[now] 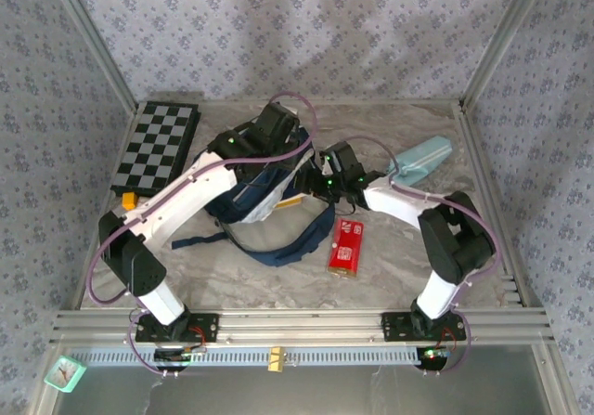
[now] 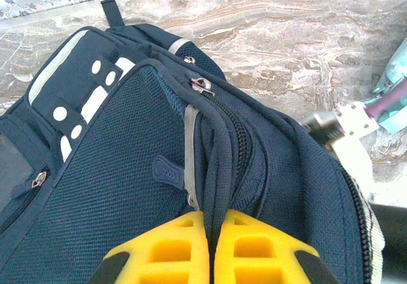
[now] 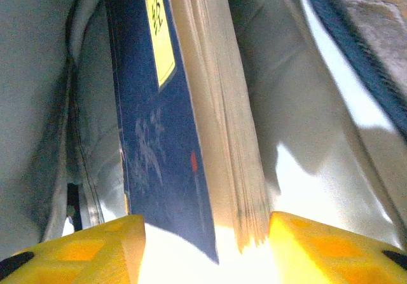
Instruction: Pack the student bag
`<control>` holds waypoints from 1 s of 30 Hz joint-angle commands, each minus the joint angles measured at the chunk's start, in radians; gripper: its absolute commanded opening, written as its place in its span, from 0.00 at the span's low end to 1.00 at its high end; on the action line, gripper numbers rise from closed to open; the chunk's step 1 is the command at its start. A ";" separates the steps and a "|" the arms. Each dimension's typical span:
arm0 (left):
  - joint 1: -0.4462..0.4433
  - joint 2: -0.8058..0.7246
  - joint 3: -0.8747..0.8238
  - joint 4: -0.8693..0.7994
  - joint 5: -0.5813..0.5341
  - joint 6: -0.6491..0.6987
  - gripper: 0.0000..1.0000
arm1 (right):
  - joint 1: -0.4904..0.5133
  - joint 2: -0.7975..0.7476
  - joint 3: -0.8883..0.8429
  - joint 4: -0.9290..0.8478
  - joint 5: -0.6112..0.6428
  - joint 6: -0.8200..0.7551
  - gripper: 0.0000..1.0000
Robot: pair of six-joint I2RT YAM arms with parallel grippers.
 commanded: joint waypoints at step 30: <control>0.063 -0.214 -0.228 0.174 0.285 -0.185 0.43 | -0.138 -0.372 -0.114 -0.406 0.185 -0.131 0.37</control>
